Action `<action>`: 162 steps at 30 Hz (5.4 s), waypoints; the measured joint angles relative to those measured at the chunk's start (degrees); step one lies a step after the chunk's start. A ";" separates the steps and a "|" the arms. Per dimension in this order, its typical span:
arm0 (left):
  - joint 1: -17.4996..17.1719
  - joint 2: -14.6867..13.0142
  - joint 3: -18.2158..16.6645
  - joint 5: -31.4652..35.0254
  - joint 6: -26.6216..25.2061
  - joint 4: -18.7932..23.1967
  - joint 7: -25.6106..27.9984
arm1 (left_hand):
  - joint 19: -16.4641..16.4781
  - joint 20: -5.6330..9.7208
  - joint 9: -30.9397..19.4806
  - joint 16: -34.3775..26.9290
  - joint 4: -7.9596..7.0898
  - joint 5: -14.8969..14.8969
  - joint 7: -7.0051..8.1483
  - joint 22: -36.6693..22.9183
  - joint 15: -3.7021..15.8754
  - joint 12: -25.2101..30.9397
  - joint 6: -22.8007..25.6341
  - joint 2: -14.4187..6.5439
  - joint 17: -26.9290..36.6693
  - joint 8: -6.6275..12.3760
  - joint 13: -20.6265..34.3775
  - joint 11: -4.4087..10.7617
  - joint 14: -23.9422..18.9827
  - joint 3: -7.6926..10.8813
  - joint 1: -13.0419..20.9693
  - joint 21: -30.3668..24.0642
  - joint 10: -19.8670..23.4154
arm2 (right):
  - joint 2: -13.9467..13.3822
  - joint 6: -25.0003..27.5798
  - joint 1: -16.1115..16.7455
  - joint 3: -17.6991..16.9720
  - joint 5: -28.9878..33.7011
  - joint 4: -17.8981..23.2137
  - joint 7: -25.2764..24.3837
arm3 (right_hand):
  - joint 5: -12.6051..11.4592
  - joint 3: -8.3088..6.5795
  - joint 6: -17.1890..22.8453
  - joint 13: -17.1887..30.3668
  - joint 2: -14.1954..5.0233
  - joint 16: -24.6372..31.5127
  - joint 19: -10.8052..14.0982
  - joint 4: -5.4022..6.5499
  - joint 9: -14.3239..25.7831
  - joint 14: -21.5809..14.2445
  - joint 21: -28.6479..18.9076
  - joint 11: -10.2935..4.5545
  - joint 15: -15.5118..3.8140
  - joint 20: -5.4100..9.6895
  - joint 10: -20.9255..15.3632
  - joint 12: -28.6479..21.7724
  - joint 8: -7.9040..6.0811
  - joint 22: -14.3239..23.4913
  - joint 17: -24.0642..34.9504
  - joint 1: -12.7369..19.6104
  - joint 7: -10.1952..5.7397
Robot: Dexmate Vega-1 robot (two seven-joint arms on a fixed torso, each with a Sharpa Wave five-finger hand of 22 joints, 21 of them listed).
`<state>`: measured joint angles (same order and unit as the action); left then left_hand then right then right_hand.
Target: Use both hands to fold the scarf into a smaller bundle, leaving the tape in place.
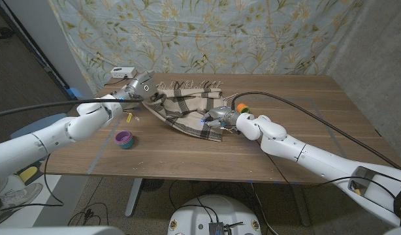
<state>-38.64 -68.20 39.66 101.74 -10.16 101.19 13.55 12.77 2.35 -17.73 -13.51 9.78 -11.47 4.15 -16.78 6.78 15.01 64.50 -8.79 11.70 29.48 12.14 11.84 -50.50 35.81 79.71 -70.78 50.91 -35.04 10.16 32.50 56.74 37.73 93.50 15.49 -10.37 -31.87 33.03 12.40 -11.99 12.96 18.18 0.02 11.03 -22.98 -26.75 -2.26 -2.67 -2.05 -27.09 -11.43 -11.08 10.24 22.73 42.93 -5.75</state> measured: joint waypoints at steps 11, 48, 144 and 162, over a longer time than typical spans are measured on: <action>4.99 0.19 0.82 5.17 6.59 1.10 10.03 | 0.00 0.00 -1.32 0.02 0.00 0.25 -0.71 0.81 -0.01 -0.61 0.70 0.45 -0.01 0.71 0.00 0.35 0.03 0.00 0.45 -0.48 0.37 | 0.04 -0.92 0.68 0.12 0.99 -0.34 -0.93 | 0.14 0.39 0.00 -0.05 0.39 0.21 0.03 0.39 0.00 0.02 -0.27 -0.33 0.00 0.26 -0.32 -0.04 0.04 0.00 -0.04 -0.39 0.02; 22.55 9.94 15.78 16.62 21.21 -1.85 29.80 | -2.61 -0.13 -0.64 1.57 -0.08 0.45 1.77 4.77 -0.35 -3.24 -4.27 0.80 -0.26 -1.22 0.27 0.13 1.47 -0.10 -1.98 -2.42 -0.62 | -0.70 -3.33 1.86 -1.22 1.12 -0.39 -1.94 | 0.43 0.76 -0.20 -0.03 1.31 0.42 -0.03 0.35 0.12 0.52 0.21 -0.40 -0.11 0.32 -0.19 0.13 0.25 0.02 -0.31 -1.31 0.43; -24.00 18.58 -17.05 -57.77 -21.63 12.77 22.82 | -0.38 -5.37 6.81 2.13 -12.24 0.89 3.75 6.27 -3.09 -2.87 -29.82 0.86 -1.31 -18.67 -0.40 -3.27 12.49 -9.34 -45.71 19.33 -12.62 | -3.32 -0.16 5.37 -14.34 -8.66 12.32 -12.32 | -0.67 11.46 -13.00 -0.13 9.45 -1.16 -1.10 -5.01 0.15 6.64 3.46 0.21 0.31 -2.15 9.83 1.08 0.93 0.04 -4.40 -5.23 0.93; -28.29 17.92 -24.95 -71.05 -18.94 15.78 19.60 | 14.67 -4.82 6.39 -11.19 -9.63 1.52 -6.67 4.46 1.61 5.67 -4.77 -1.50 5.98 -12.67 2.92 -7.08 -15.36 -3.84 -47.40 6.73 13.03 | 1.31 -2.57 3.20 -9.88 -6.80 6.09 -15.12 | -0.89 11.81 -12.99 -0.13 9.11 -0.65 -1.09 -5.36 0.15 6.19 3.69 0.54 0.32 -2.15 9.48 0.40 0.68 0.03 -4.66 -4.89 0.93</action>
<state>-66.93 -50.27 14.71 30.69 -29.11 116.97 33.15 27.44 -2.47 -11.35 -24.70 0.16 -9.94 -2.52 -12.32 8.40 20.68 59.73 -10.29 17.69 16.81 15.06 4.76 -65.86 31.96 32.30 -64.06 63.94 -33.73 7.58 35.70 46.86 30.93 99.59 0.37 -11.26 -20.05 20.04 12.28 -2.88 12.30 17.08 -5.34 11.19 -16.79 -23.06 -1.72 -2.35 -4.20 -17.60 -11.03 -10.39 10.27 18.07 38.03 -4.82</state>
